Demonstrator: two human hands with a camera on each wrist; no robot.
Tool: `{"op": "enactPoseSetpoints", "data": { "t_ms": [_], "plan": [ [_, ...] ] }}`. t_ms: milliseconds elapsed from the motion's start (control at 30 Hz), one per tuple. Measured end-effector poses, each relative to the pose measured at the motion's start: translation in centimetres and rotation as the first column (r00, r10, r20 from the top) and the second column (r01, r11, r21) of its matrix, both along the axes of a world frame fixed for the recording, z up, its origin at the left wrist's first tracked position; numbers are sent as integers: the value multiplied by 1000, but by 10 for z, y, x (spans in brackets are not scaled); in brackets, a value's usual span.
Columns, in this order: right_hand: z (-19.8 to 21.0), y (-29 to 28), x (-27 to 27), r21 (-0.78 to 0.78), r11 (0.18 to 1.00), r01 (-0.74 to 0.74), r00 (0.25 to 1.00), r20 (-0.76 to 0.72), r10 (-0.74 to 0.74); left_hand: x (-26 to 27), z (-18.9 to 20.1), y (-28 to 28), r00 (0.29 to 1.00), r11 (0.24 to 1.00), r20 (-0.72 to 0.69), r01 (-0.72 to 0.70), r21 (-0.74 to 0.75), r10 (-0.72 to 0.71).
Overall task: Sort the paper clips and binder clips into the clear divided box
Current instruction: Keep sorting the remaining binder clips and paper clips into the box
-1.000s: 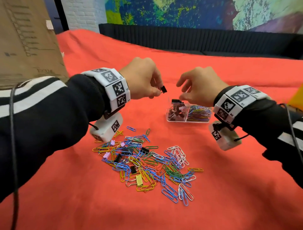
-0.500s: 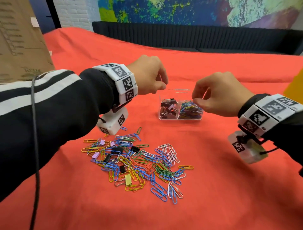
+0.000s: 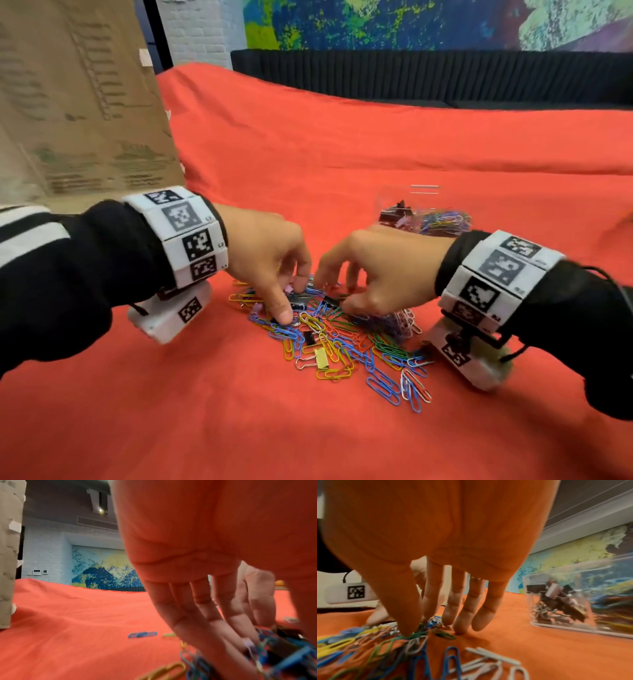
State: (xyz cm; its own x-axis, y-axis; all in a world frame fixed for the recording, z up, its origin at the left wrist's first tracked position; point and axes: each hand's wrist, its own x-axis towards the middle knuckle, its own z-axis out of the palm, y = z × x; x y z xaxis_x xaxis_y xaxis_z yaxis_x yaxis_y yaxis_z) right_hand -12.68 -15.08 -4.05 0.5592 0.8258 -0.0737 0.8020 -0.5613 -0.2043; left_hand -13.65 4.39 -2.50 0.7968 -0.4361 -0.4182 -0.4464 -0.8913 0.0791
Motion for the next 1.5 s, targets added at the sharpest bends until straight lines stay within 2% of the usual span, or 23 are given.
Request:
{"op": "enactPoseSetpoints", "data": {
  "t_ms": [67, 267, 433, 633, 833, 933, 1033, 1133, 1267, 1400, 1500],
  "plan": [
    [-1, 10, -3, -49, 999, -18, 1000, 13, 19, -2, -6, 5, 999, 999, 36, 18, -51, -16],
    [1, 15, -7, -118, 993, 25, 1000, 9, -24, -4, -11, 11, 1000, 985, 15, 10, -172, -8],
    [13, 11, -1, -43, 993, 109, 994, -11, -110, -3, -1, 23, 993, 936, 83, -47, -348, 81],
    [18, 21, -5, 93, 988, 127, 992, -1, -127, -8, 8, 35, 991, 907, 75, -71, -416, 112],
    [11, 35, -1, 45, 995, 92, 996, -6, -92, -8, 9, 42, 973, 840, 84, -142, -524, 217],
    [7, 40, -2, 41, 997, 70, 997, -44, -68, -5, 2, 47, 969, 876, 96, -163, -455, 230],
    [5, 48, -4, 65, 997, 32, 999, -11, -32, -3, -2, 50, 970, 918, 131, -143, -369, 204],
    [5, 58, 0, 77, 995, 63, 997, 37, -66, -3, 0, 51, 975, 916, 122, -125, -382, 185],
    [4, 72, 6, 58, 991, 122, 990, 66, -126, -2, 8, 57, 983, 898, 37, -150, -414, 181],
    [-4, 83, 3, -28, 993, 114, 987, 119, -110, -3, 5, 55, 965, 956, 191, -128, -265, 182],
    [-5, 85, 6, -57, 994, 91, 988, 132, -83, -5, 0, 50, 949, 980, 289, -77, -181, 128]
  ]
}}
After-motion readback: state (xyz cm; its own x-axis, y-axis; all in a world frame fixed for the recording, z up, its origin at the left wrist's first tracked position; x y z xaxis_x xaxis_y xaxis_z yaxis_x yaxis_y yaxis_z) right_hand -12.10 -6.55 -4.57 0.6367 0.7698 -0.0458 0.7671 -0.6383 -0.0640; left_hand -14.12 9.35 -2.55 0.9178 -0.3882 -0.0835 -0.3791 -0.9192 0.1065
